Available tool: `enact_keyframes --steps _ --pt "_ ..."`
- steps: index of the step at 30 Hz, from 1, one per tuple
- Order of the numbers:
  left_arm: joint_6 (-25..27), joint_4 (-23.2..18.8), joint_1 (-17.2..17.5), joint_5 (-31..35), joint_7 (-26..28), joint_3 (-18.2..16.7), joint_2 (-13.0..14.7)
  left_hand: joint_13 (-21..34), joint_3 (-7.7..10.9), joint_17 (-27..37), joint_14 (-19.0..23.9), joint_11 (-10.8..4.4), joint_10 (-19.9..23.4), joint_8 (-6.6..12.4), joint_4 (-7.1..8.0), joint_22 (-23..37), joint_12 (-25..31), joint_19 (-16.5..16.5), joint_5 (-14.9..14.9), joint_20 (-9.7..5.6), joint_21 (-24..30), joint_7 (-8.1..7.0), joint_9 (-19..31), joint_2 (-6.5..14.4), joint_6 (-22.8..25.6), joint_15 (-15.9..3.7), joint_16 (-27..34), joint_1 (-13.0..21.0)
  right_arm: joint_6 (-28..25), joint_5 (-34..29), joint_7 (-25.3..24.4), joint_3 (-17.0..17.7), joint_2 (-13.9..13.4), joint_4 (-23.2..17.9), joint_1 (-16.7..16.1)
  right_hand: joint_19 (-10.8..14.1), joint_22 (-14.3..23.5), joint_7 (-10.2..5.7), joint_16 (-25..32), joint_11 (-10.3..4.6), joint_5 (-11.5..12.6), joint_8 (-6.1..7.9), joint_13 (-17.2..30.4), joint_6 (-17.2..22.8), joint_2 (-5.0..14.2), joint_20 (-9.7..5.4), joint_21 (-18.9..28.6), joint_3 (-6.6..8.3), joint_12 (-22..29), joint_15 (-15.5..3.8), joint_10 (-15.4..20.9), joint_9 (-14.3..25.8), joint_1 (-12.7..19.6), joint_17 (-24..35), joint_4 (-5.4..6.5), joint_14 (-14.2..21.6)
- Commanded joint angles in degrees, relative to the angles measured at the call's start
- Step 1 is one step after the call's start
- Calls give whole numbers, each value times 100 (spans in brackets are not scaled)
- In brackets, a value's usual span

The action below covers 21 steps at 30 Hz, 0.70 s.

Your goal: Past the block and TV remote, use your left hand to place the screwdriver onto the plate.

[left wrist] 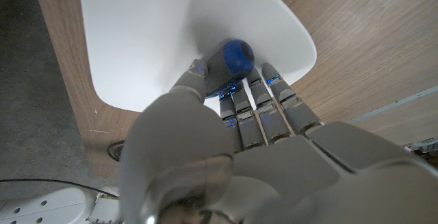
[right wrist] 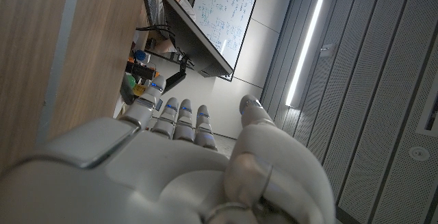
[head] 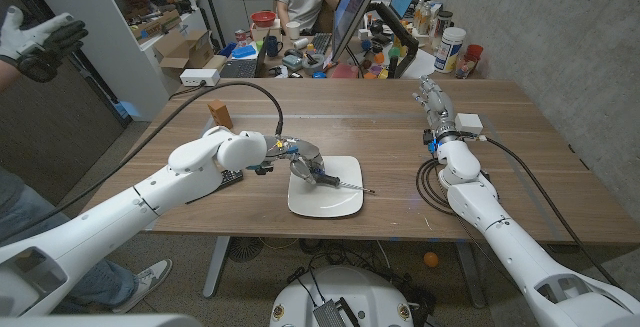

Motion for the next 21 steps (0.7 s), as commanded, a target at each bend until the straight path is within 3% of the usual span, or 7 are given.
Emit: enact_keyframes --steps 1,7,21 --pt "142 -42 -48 92 -136 77 9 -34 -167 3 -714 180 -717 -23 42 26 -60 -431 6 252 -135 169 -17 -106 -657 213 3 -239 -3 6 30 8 -27 -24 -18 1 15 -10 14 -15 21 20 19 54 -16 -12 1 -31 -4 -6 54 21 -35 25 13 53" --pt "170 -100 -88 95 -180 53 10 -58 -262 0 -997 359 -1064 -8 71 26 -59 -676 21 341 -184 191 -27 -142 -931 327 14 -399 3 26 69 10 -37 -21 -14 -3 15 -9 13 -14 22 20 19 56 -15 -9 0 -34 -5 -4 55 21 -36 26 12 52" --pt "352 -245 172 -615 573 -466 -85 -73 -269 24 -865 308 -957 90 190 32 55 -672 38 343 -139 144 -28 27 -804 334 113 -594 -31 54 83 51 -97 -116 -98 -5 15 -8 13 -12 23 24 19 69 -12 -4 3 -39 -6 3 59 21 -34 26 9 61"
